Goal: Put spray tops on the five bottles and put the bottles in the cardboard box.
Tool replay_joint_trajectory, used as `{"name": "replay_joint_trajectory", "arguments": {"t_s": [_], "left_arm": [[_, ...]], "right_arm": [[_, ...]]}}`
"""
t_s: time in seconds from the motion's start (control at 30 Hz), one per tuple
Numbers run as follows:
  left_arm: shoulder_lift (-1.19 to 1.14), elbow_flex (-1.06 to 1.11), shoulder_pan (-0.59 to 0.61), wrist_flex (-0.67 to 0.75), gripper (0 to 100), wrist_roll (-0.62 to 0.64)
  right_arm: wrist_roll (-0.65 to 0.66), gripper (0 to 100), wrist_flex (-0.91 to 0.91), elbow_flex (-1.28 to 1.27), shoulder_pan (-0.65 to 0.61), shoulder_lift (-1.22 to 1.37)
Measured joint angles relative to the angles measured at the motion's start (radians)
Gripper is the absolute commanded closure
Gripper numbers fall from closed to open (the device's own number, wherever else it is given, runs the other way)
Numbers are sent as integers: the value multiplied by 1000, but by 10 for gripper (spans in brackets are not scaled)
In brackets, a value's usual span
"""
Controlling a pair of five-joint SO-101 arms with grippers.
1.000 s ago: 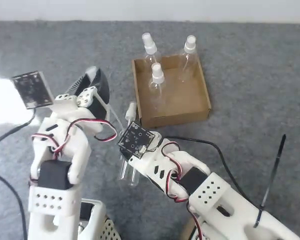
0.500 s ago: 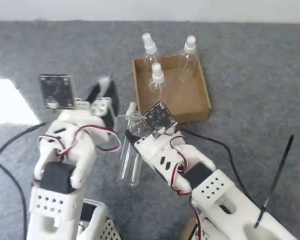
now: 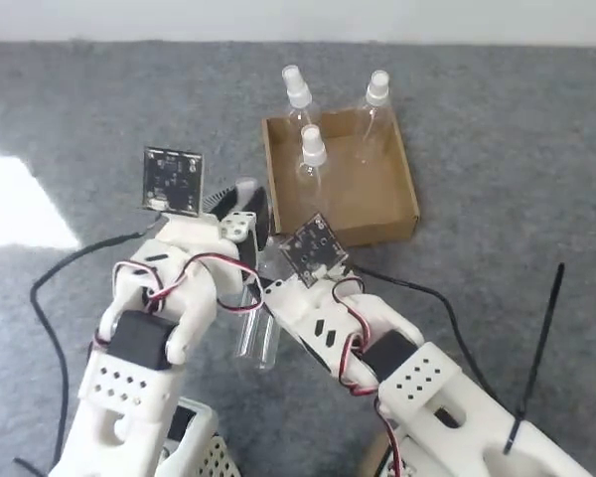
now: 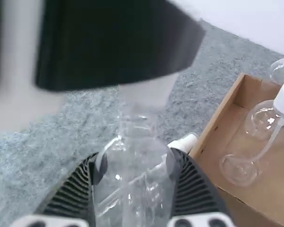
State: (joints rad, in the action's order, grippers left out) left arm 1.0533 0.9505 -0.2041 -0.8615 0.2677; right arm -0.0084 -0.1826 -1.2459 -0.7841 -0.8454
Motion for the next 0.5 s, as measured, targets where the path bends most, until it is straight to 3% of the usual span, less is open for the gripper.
{"name": "replay_joint_trajectory", "arguments": {"t_s": [0.2, 0.5], "left_arm": [[5, 3, -20, -20, 990, 0], [6, 37, -87, -26, 988, -2]], "right_arm": [[-3, 993, 166, -71, 28, 2], [-8, 993, 190, -92, 63, 3]]}}
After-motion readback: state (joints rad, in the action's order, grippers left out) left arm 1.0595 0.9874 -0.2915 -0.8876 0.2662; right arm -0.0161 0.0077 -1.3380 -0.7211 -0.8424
